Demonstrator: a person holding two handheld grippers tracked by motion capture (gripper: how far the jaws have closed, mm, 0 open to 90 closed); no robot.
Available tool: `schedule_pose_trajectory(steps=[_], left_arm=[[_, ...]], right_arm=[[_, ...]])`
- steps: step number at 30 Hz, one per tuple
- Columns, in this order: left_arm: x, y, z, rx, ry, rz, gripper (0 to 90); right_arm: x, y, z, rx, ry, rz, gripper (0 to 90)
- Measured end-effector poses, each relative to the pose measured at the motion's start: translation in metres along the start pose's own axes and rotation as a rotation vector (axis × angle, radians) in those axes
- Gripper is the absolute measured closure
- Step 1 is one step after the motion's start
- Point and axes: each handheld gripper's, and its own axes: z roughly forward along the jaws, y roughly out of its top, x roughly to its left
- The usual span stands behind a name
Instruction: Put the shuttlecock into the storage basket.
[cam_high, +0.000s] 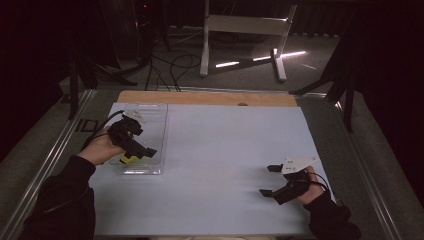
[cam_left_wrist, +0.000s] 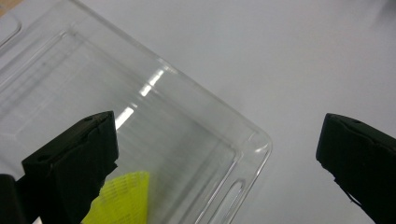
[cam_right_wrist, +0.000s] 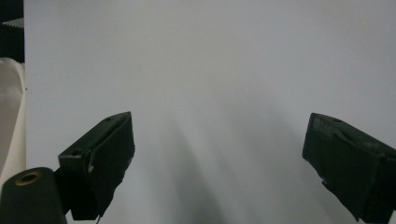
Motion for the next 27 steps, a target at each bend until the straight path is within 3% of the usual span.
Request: schedule_pose_trajectory(steps=[18, 27], left_arm=[[-0.023, 0.031, 0.018, -0.040, -0.029, 0.056, 0.2], [-0.037, 0.041, 0.032, -0.049, -0.064, 0.088, 0.2]], right_arm=[[0.001, -0.001, 0.001, 0.007, 0.000, -0.002, 9.2], [0.001, -0.001, 0.002, 0.007, 0.000, -0.004, 9.2]])
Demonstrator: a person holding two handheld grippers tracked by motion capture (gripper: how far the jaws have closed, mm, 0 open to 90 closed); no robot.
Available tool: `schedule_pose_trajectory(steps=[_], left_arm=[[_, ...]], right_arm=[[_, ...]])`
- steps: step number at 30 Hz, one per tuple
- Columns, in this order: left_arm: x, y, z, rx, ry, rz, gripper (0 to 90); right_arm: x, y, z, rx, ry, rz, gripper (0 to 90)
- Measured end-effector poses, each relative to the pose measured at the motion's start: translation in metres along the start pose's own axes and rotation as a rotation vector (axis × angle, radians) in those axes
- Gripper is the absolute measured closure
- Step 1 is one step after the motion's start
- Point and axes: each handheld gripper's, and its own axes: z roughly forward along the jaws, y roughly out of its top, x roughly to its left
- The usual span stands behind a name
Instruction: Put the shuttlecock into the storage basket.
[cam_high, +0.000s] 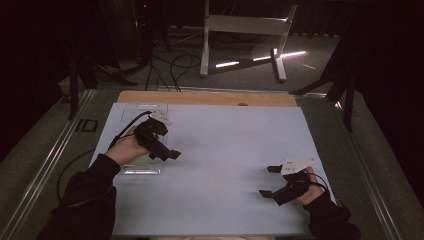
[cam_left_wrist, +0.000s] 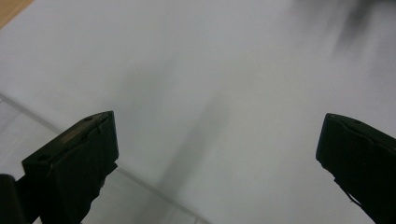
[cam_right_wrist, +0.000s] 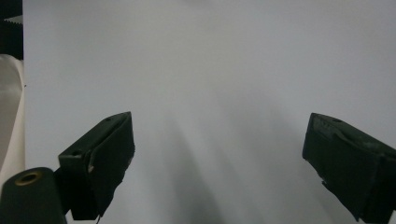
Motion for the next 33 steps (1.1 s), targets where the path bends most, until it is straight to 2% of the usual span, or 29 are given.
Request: schedule_pose_trajectory(steps=[5, 7, 8, 13, 15, 24, 33], left_arm=[[-0.012, 0.006, 0.009, -0.001, -0.011, 0.034, 0.2], [-0.017, 0.008, 0.012, -0.021, -0.035, 0.035, 0.2], [-0.020, 0.009, 0.014, -0.025, -0.027, 0.046, 0.2], [-0.034, 0.011, 0.025, -0.015, -0.053, 0.101, 0.2], [-0.037, 0.011, 0.029, -0.025, -0.062, 0.108, 0.2], [-0.050, 0.001, 0.044, -0.059, -0.108, 0.115, 0.2], [-0.059, -0.019, 0.056, -0.078, -0.150, 0.107, 0.2]], right_arm=[[0.001, -0.002, 0.002, 0.000, 0.000, 0.003, 9.2], [0.001, -0.002, 0.003, 0.006, 0.001, 0.003, 9.2], [0.001, -0.003, 0.003, 0.006, 0.002, 0.002, 9.2], [0.002, -0.004, 0.005, 0.012, 0.000, 0.002, 9.2], [0.002, -0.005, 0.005, 0.013, -0.001, 0.004, 9.2], [0.003, -0.007, 0.008, 0.001, -0.027, 0.016, 9.2], [0.002, -0.008, 0.008, 0.005, -0.040, 0.019, 9.1]])
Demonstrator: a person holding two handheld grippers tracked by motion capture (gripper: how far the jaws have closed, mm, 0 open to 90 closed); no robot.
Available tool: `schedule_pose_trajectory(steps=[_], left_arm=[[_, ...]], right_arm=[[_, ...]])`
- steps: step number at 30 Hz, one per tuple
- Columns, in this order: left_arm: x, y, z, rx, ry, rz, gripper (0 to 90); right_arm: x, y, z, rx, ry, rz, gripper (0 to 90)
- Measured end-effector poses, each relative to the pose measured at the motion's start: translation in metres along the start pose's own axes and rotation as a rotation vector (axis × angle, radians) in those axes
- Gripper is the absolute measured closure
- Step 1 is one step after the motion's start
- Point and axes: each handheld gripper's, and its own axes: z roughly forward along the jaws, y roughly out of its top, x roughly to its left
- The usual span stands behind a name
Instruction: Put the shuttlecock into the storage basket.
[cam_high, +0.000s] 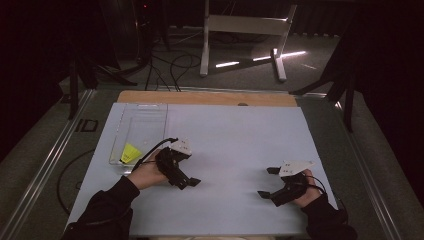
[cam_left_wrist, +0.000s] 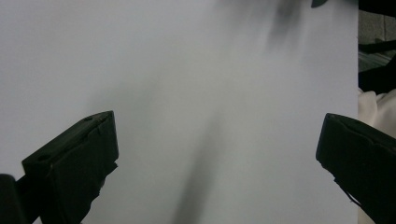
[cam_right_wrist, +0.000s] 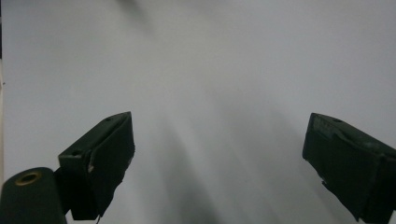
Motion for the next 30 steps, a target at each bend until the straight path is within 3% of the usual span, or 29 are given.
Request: schedule_pose_trajectory(steps=[17, 24, 30], left_arm=[[-0.005, -0.051, -0.002, -0.065, -0.052, -0.041, 0.2], [-0.006, -0.069, -0.009, -0.091, -0.012, -0.062, 0.2], [-0.009, -0.083, -0.017, -0.106, 0.025, -0.050, 0.2]], right_arm=[[0.003, 0.000, 0.001, 0.005, 0.007, -0.001, 9.1], [0.003, -0.003, 0.001, -0.001, 0.006, 0.002, 9.2], [0.003, -0.003, 0.001, -0.002, 0.003, 0.001, 9.2]])
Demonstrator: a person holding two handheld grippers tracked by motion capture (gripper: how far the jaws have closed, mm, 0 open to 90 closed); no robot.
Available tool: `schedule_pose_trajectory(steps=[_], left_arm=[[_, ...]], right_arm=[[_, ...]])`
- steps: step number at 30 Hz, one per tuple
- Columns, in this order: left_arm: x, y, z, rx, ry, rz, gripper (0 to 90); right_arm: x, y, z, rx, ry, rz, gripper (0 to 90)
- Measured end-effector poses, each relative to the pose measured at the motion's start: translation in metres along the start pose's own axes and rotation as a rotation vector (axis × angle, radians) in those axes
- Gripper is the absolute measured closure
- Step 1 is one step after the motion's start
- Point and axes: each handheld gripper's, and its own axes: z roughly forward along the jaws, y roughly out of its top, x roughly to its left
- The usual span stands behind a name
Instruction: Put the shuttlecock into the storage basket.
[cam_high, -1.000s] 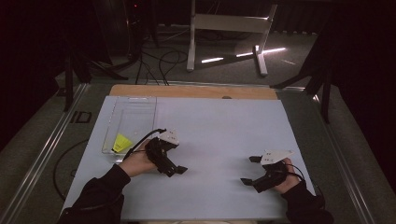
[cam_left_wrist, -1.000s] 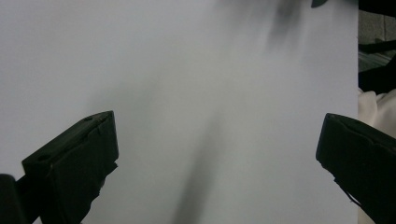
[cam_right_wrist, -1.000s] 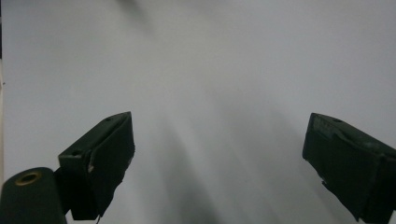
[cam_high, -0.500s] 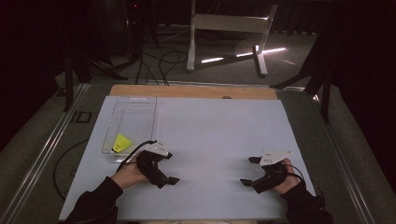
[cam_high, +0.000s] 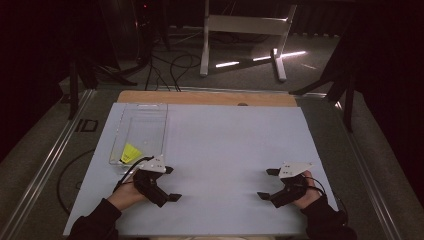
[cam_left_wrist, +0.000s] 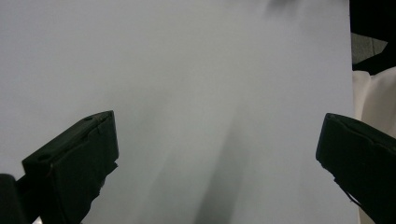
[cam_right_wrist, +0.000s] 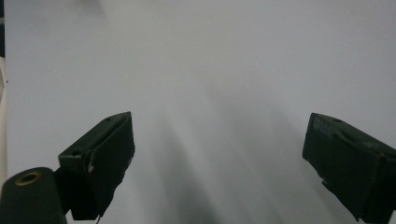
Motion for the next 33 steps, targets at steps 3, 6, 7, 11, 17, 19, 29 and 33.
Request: schedule_pose_trajectory(steps=[3, 6, 7, 11, 17, 19, 29, 33], left_arm=[[0.000, -0.004, -0.005, -0.005, 0.009, -0.004, 0.2], [0.001, -0.013, -0.016, -0.028, 0.035, -0.024, 0.2], [0.001, -0.015, -0.018, -0.035, 0.034, -0.030, 0.2], [0.001, -0.027, -0.025, -0.037, 0.057, -0.045, 0.2], [0.002, -0.040, -0.030, -0.058, 0.076, -0.068, 0.3], [0.003, -0.045, -0.033, -0.074, 0.096, -0.075, 0.3], [0.003, -0.058, -0.037, -0.096, 0.129, -0.090, 0.3], [0.004, -0.059, -0.037, -0.112, 0.125, -0.099, 0.3]], right_arm=[[0.000, -0.001, 0.000, -0.004, 0.004, -0.006, 9.2], [0.001, -0.001, 0.000, -0.004, 0.000, -0.001, 9.1], [0.000, -0.001, 0.000, -0.004, -0.001, -0.001, 9.2], [0.000, -0.003, 0.000, 0.003, -0.013, 0.002, 9.2], [-0.001, -0.004, 0.000, 0.005, -0.038, -0.007, 9.1], [0.000, -0.006, -0.001, 0.001, -0.063, -0.010, 9.1], [0.000, -0.013, -0.002, 0.008, -0.074, 0.004, 9.1], [0.000, -0.014, 0.000, 0.020, -0.081, 0.003, 9.1]])
